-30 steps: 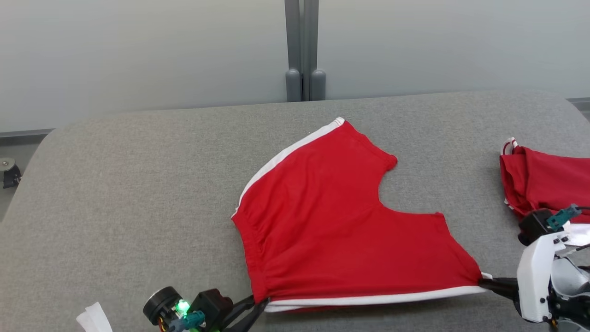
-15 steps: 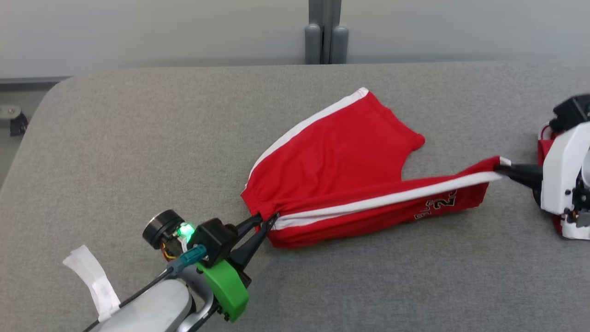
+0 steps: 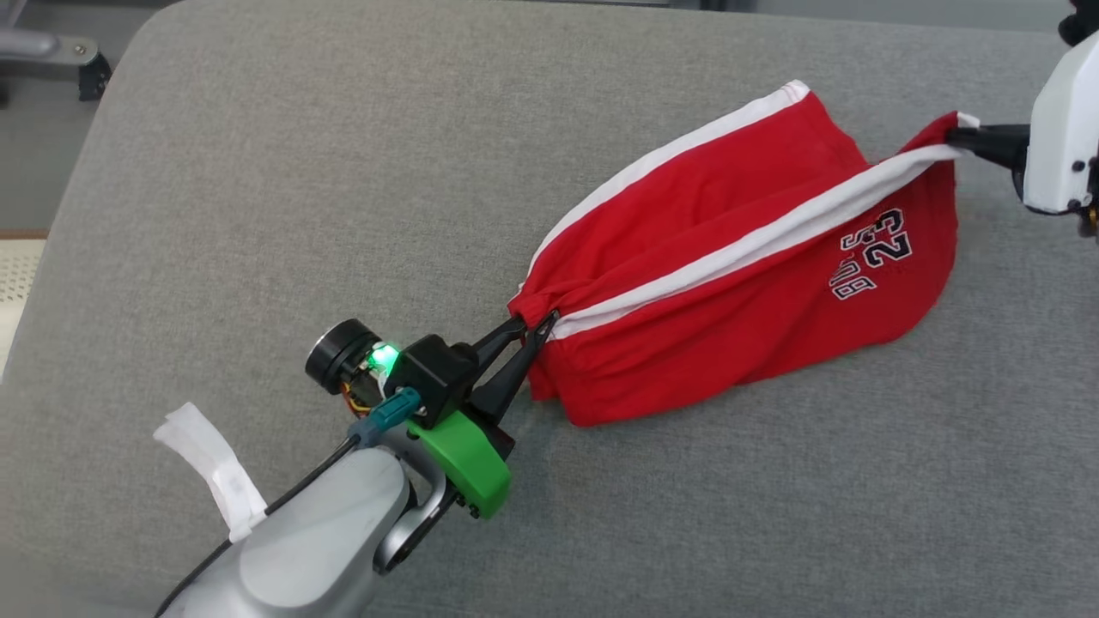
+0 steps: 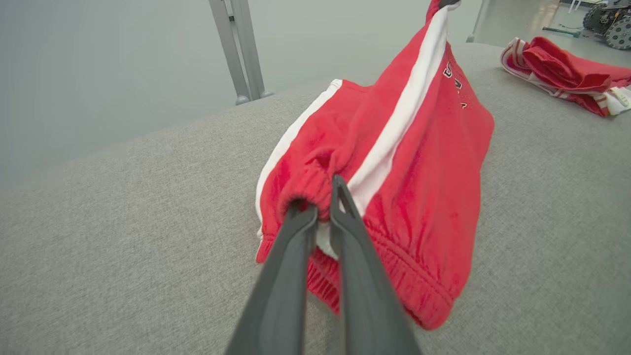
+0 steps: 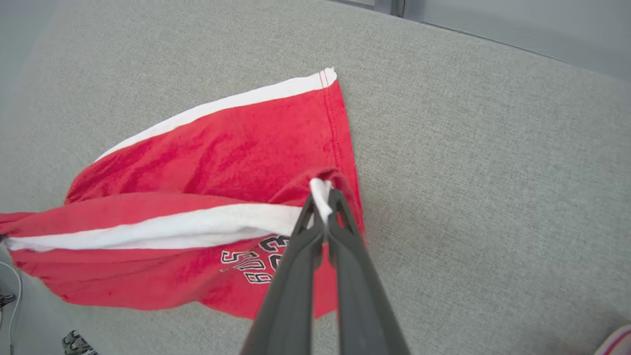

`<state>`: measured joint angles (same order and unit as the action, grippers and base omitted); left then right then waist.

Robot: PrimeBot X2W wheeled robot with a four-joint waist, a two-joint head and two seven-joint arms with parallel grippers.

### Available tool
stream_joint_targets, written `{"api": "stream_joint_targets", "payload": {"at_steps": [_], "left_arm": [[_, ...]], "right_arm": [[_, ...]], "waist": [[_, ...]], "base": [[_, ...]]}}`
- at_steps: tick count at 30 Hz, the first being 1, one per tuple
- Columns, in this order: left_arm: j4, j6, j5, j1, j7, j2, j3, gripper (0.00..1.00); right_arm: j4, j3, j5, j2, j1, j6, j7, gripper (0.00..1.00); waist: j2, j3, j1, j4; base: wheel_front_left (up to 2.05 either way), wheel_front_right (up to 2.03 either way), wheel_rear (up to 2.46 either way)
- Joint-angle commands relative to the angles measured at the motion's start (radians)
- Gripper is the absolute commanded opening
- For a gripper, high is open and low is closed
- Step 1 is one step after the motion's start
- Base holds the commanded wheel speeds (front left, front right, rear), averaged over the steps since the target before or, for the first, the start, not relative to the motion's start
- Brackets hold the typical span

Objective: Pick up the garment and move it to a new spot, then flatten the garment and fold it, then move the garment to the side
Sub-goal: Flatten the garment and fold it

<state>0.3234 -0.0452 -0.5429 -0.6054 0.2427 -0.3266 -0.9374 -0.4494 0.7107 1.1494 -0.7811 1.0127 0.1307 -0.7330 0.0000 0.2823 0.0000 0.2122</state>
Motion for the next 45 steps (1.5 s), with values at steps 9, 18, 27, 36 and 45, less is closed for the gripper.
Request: {"api": "stream_joint_targets", "payload": {"at_steps": [9,18,27,36,45], "left_arm": [[0.092,-0.021,0.040,-0.101,0.022,0.112,0.020,0.00],[0.140,-0.032,0.088,-0.134,0.023,0.186,0.085,0.00],[0.150,-0.040,0.147,-0.120,0.023,0.224,0.160,0.22],[0.196,-0.048,0.181,-0.127,0.022,0.252,0.207,1.00],[0.238,-0.033,0.198,-0.096,0.022,0.256,0.282,1.00]], "right_arm": [[-0.112,-0.010,-0.141,0.055,0.168,0.000,-0.030,0.00],[-0.179,0.024,-0.228,0.086,0.240,0.000,-0.021,0.00],[-0.228,0.054,-0.264,0.076,0.254,0.000,0.013,0.00],[-0.264,0.050,-0.286,0.100,0.277,0.000,0.153,1.00],[-0.274,0.091,-0.255,0.145,0.228,0.000,0.285,1.00]], "waist": [[0.0000,0.144,0.0000,0.125],[0.0000,0.184,0.0000,0.146],[0.0000,0.197,0.0000,0.146],[0.0000,0.209,0.0000,0.141],[0.0000,0.159,0.0000,0.089]], "base": [[0.00,0.00,0.00],[0.00,0.00,0.00],[0.00,0.00,0.00],[0.00,0.00,0.00],[0.00,0.00,0.00]]}}
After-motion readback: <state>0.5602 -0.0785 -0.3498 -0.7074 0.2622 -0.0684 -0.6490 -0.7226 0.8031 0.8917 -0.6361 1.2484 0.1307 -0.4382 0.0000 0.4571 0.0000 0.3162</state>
